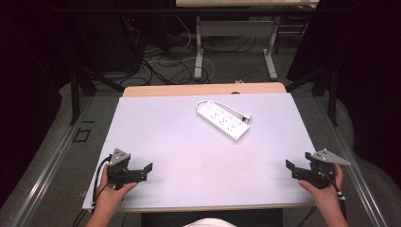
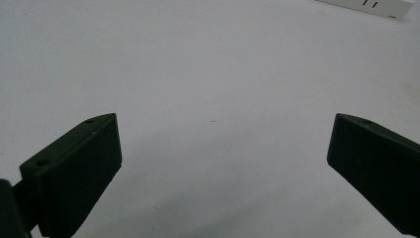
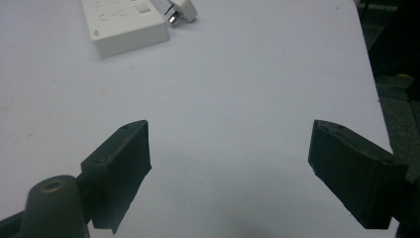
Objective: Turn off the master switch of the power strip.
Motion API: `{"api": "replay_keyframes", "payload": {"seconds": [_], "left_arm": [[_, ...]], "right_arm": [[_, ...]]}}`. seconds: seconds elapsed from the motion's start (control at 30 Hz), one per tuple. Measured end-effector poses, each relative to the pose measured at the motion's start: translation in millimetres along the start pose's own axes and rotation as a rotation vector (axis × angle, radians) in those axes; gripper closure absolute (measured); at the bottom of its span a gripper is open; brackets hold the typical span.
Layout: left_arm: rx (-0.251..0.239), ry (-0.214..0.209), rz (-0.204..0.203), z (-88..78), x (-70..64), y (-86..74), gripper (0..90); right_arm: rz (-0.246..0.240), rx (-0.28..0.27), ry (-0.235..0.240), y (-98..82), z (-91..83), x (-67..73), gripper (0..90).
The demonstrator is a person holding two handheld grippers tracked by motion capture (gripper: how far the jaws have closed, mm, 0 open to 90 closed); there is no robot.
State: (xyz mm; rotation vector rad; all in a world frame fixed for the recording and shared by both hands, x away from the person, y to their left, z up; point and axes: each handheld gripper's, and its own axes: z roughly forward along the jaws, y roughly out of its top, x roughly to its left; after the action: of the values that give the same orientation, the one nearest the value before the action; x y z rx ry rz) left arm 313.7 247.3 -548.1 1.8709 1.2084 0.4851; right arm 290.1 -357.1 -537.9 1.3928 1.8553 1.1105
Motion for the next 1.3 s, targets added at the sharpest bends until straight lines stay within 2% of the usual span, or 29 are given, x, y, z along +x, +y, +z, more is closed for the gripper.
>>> {"api": "replay_keyframes", "payload": {"seconds": [0.07, 0.2, 0.23, 0.3, 0.63, 0.67, 0.7, 0.93, 1.2, 1.3], "left_arm": [[-0.002, 0.001, -0.002, -0.4, -0.7, -0.2, 0.5], [-0.014, 0.011, -0.005, -1.4, -2.4, -0.5, 0.5], [-0.014, 0.011, -0.005, -1.4, -2.4, -0.5, 0.5], [-0.011, 0.015, 0.002, -1.8, -1.7, -1.1, 0.7], [-0.019, 0.043, -0.019, -8.4, 0.0, -6.3, 1.5], [-0.017, 0.044, -0.022, -9.4, 0.4, -6.3, 1.7], [-0.018, 0.047, -0.024, -9.9, 0.8, -6.4, 2.1], [-0.025, 0.055, -0.023, -11.4, 1.9, -6.9, 2.6], [-0.03, 0.059, -0.023, -13.5, 1.0, -7.3, 2.9], [-0.029, 0.06, -0.018, -14.3, 1.1, -7.3, 2.9]], "right_arm": [[-0.013, 0.026, 0.008, -1.4, 1.6, -0.1, 16.6], [-0.049, 0.035, 0.019, -3.7, 4.9, 5.3, 18.5], [-0.065, 0.035, 0.016, -3.6, 5.3, 6.3, 18.5], [-0.06, 0.036, 0.031, -3.2, 5.9, 8.3, 18.5], [-0.13, 0.033, 0.07, 7.0, 12.3, 20.6, 22.5], [-0.137, 0.061, 0.071, 8.8, 11.4, 22.0, 22.9], [-0.131, 0.044, 0.078, 9.2, 15.5, 24.9, 23.2], [-0.128, 0.063, 0.095, 15.7, 24.5, 31.7, 24.2], [-0.169, 0.065, 0.124, 39.0, 35.0, 44.8, 24.2], [-0.168, 0.061, 0.143, 46.8, 38.3, 49.6, 25.7]]}}
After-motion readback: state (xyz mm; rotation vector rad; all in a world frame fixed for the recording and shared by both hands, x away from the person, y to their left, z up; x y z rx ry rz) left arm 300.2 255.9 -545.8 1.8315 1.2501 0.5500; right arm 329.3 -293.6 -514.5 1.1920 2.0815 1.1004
